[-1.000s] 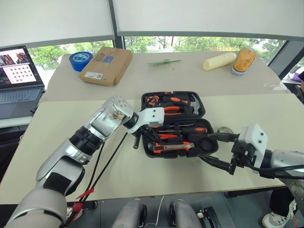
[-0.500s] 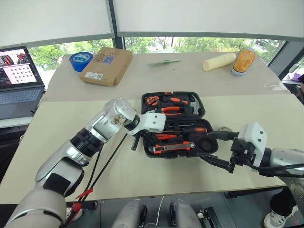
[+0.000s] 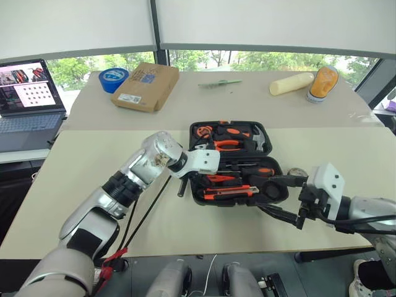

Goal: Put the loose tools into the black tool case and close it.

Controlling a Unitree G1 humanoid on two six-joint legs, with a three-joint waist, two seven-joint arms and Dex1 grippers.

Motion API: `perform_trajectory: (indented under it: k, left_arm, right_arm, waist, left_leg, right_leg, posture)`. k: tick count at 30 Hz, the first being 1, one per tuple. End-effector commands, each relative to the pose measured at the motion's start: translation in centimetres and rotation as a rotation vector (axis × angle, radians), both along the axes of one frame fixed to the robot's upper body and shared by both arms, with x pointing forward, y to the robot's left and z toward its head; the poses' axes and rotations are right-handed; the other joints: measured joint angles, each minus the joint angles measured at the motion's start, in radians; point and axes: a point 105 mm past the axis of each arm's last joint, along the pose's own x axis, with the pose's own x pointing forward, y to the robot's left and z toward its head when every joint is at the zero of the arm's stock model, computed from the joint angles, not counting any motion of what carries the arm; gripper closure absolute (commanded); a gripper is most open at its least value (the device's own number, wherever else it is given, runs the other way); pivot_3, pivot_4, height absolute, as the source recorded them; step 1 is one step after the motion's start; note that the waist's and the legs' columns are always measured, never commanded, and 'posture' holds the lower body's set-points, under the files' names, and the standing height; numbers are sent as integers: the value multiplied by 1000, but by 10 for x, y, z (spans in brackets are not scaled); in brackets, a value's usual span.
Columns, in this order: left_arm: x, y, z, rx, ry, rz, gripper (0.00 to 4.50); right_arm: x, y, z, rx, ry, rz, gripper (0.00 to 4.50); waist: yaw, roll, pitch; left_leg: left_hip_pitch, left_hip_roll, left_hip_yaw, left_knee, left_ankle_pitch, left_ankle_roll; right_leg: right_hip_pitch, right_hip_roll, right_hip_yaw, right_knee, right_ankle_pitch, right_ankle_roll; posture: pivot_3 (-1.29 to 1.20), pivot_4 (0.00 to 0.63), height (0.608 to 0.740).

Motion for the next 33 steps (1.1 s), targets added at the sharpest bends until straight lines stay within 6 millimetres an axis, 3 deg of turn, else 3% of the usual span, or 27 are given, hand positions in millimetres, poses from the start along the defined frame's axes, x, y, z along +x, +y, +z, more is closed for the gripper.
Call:
perform_trajectory:
  k: [1,8,15,18,22,25,29,33]
  left_arm:
    - [0,-24,23,-57,-102,-75,4487]
    - [-4,-36,-6,40,-184,-172,4487]
    - [-5,-33,-44,172,-250,-236,4487]
    - [-6,-33,-47,162,-226,-220,4487]
    - [-3,-31,-37,109,-183,-170,4487]
    - [1,-29,-10,-64,-117,-93,4487]
    - [2,-15,32,-348,-23,-3,3374]
    - [-3,33,58,-466,39,66,1921]
  right_arm:
    - [2,-2,10,-2,-60,-10,0]
    - [2,-2,10,-5,-60,-9,0]
    - [-1,-2,8,-3,-56,-18,0]
    - [-3,-2,7,-1,-53,-21,0]
    - [-6,-4,5,-2,-47,-34,0]
    - [-7,-10,7,-1,-56,-71,0]
    - [-9,-28,9,1,-61,-163,0]
    - [-18,-56,7,20,-42,-290,0]
  waist:
    - [-1,0,0]
    - [-21,0,0]
    - [-16,0,0]
    - [-13,0,0]
    - [-13,0,0]
    - [-17,0,0]
    - [-23,0,0]
    - [-26,0,0]
  left_leg:
    - [-2,0,0,0,1,-1]
    - [-4,0,2,-1,1,-2]
    - [-3,0,2,-2,-1,2]
    - [-1,0,1,-1,-2,4]
    - [2,0,1,-1,-3,5]
    - [2,0,1,-2,-3,5]
    - [-3,0,1,-1,-1,1]
    - [-4,1,1,-3,2,-4]
  right_leg:
    - [-2,0,0,0,0,0]
    - [-6,0,2,2,0,0]
    - [-5,0,3,1,0,0]
    - [-2,0,3,0,0,0]
    - [1,0,2,0,0,0]
    - [1,0,1,0,0,0]
    - [-6,1,2,3,0,0]
    - [-9,0,3,3,0,0]
  posture:
    - [0,150,738]
    - [0,150,738]
    - [0,150,738]
    - [0,150,738]
    - [0,150,738]
    - [0,150,738]
    - [0,150,738]
    - [0,150,738]
